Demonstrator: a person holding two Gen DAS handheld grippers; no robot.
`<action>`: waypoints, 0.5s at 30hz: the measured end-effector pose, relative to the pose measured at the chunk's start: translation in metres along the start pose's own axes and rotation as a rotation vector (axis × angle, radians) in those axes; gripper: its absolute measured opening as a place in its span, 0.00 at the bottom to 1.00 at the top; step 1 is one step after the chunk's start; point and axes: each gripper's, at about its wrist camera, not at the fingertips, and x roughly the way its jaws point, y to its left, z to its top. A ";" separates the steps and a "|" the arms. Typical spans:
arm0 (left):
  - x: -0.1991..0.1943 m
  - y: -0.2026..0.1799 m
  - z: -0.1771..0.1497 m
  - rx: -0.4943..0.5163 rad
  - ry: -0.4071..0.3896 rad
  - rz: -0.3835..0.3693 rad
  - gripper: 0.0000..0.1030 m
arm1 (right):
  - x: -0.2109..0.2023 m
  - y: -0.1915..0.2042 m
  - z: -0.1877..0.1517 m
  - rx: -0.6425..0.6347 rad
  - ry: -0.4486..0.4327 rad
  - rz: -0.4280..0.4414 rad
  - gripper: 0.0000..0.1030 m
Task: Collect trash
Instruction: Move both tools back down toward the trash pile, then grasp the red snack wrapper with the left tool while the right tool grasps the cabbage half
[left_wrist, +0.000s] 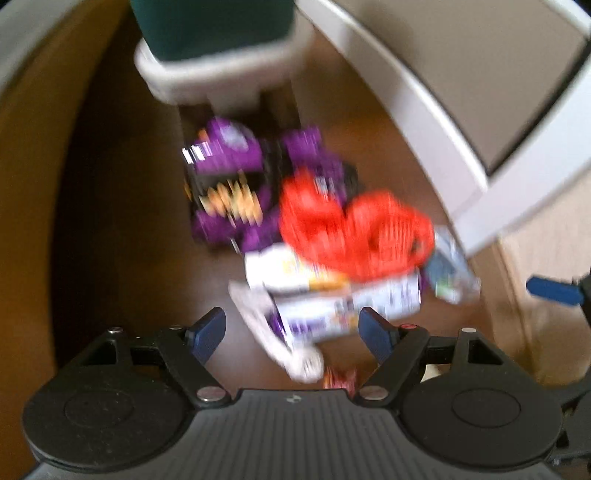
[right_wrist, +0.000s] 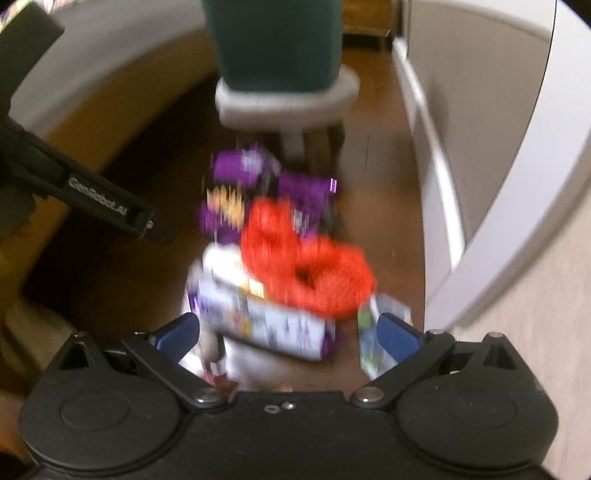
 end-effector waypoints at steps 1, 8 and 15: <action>0.010 -0.003 -0.008 0.011 0.029 -0.011 0.77 | 0.006 0.001 -0.009 -0.010 0.024 0.004 1.00; 0.069 -0.019 -0.040 0.017 0.190 -0.058 0.77 | 0.040 0.012 -0.059 -0.080 0.148 0.037 1.00; 0.113 -0.027 -0.060 0.011 0.275 -0.080 0.77 | 0.070 0.016 -0.084 -0.118 0.217 0.045 0.99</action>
